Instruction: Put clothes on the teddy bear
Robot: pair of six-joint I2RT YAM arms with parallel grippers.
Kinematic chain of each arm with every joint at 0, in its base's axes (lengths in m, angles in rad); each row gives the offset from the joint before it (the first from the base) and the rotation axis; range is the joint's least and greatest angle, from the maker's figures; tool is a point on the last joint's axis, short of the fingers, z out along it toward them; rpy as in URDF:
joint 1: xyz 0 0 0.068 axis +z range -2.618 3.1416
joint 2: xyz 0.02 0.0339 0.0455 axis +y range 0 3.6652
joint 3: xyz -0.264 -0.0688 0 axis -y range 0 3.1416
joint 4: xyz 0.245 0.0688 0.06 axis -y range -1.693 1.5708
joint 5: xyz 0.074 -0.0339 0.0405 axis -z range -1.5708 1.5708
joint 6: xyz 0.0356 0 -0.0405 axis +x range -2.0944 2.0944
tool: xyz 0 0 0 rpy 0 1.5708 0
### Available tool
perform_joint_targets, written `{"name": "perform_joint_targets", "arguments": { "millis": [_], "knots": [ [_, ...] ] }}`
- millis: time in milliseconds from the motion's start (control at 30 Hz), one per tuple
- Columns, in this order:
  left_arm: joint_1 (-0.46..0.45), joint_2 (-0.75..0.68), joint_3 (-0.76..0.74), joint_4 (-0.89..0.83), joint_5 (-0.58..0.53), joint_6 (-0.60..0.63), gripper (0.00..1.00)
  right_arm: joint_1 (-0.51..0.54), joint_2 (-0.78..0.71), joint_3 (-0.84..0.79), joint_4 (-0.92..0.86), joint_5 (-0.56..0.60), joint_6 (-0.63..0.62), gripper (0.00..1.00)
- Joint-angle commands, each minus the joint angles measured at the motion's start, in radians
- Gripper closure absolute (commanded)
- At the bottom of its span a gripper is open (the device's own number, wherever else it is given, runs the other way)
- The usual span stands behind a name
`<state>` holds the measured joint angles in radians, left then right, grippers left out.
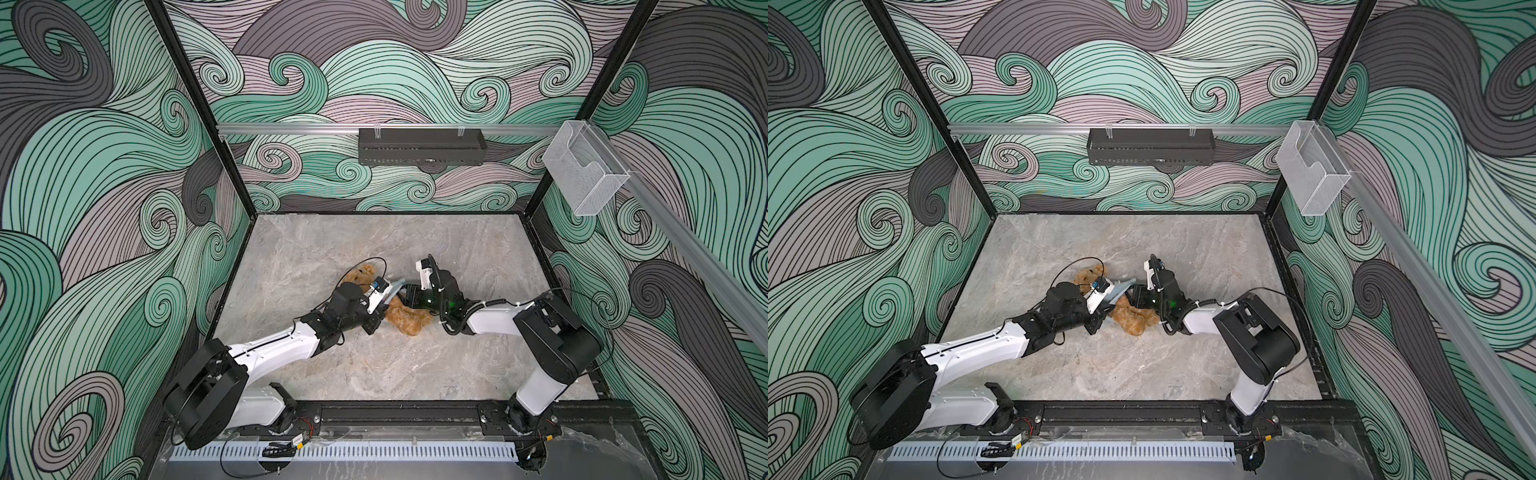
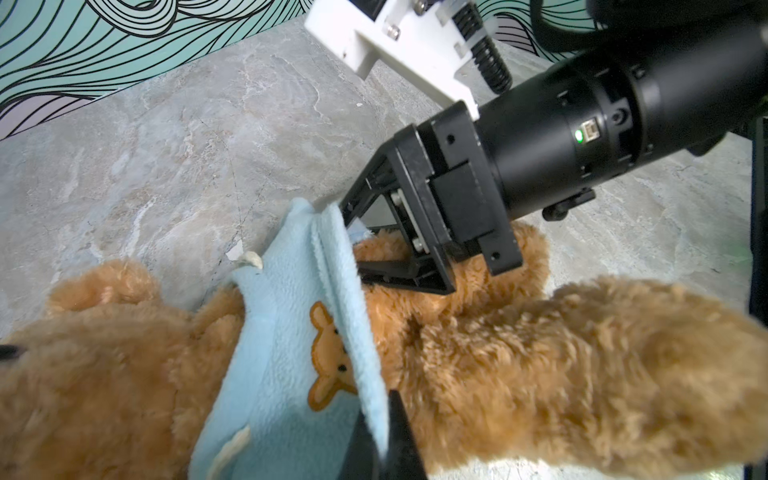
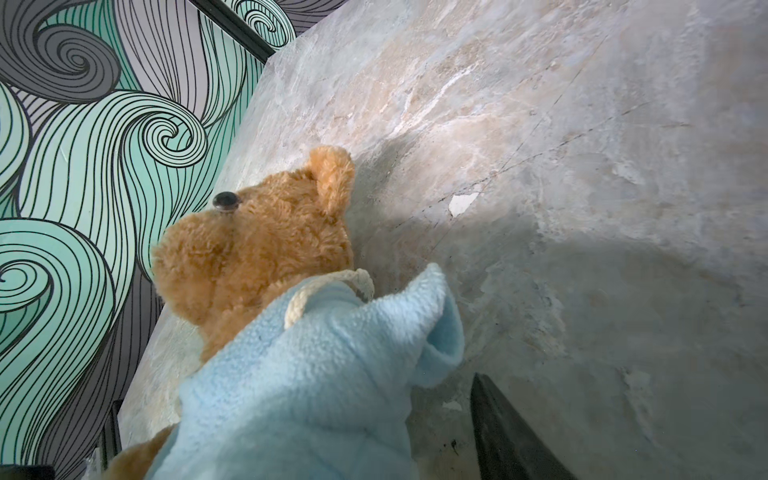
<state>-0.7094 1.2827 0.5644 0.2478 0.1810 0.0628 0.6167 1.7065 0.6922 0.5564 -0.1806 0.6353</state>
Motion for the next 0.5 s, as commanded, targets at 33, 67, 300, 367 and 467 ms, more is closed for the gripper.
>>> {"name": "perform_joint_targets", "arguments": {
  "millis": [33,67,300,367,467],
  "knots": [
    [-0.028,-0.061,-0.007,-0.017,0.116,-0.06,1.0,-0.117,0.004,0.022,-0.108,0.336,0.001,0.37],
    [-0.028,-0.068,-0.002,0.007,0.112,-0.079,1.0,-0.118,0.004,0.026,-0.118,0.342,-0.009,0.36],
    [-0.03,-0.122,-0.02,0.094,0.062,-0.14,1.0,-0.128,0.016,0.023,-0.149,0.398,-0.042,0.34],
    [-0.03,-0.134,-0.043,0.081,0.045,-0.137,1.0,-0.142,0.026,0.025,-0.15,0.383,-0.032,0.36],
    [-0.035,-0.126,-0.082,0.065,0.037,-0.127,1.0,-0.158,0.036,0.033,-0.138,0.343,-0.019,0.41]
  ]
}}
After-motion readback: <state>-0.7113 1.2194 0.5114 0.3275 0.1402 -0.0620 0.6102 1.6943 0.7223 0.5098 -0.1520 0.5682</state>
